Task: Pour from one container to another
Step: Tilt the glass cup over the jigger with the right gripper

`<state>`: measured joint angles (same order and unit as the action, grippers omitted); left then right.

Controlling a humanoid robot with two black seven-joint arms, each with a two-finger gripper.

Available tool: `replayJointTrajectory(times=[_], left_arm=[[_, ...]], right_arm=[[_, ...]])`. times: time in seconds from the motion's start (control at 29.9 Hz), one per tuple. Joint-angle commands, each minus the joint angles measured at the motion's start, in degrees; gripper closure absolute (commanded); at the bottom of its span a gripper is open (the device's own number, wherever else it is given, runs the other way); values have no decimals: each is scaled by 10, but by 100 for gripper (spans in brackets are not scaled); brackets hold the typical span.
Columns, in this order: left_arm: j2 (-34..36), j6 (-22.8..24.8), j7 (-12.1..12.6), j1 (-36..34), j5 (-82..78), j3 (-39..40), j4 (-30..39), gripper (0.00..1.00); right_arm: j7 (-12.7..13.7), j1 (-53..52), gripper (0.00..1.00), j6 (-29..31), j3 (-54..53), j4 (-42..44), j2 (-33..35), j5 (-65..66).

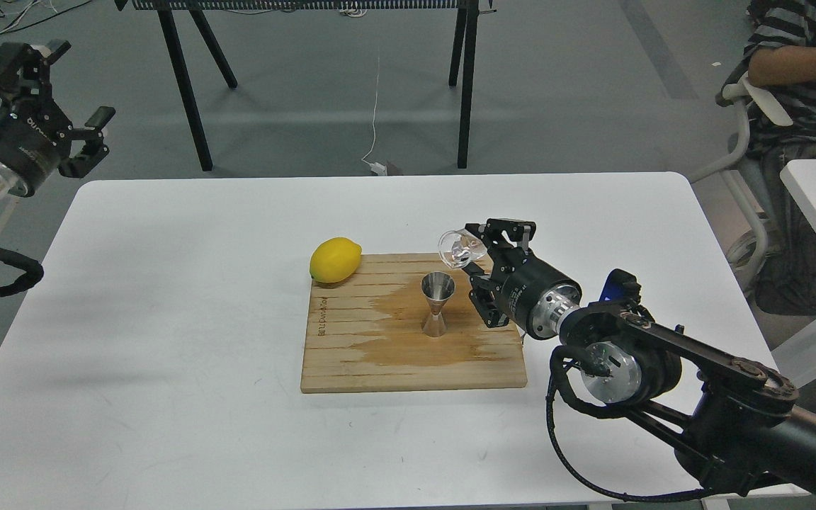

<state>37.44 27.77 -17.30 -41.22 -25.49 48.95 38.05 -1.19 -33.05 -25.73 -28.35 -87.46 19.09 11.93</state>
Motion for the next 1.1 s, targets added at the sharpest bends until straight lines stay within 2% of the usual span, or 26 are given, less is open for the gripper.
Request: replayJointTrajectory(times=[0.0,1.07], left_arm=[[1,0,-1,0,0,0,0,1],[9,1,-1,0,0,0,0,1]], right_arm=[[0,-5,87,-3,8,2,0,6],[-1,-38,87,-5,58,18,-1,71]])
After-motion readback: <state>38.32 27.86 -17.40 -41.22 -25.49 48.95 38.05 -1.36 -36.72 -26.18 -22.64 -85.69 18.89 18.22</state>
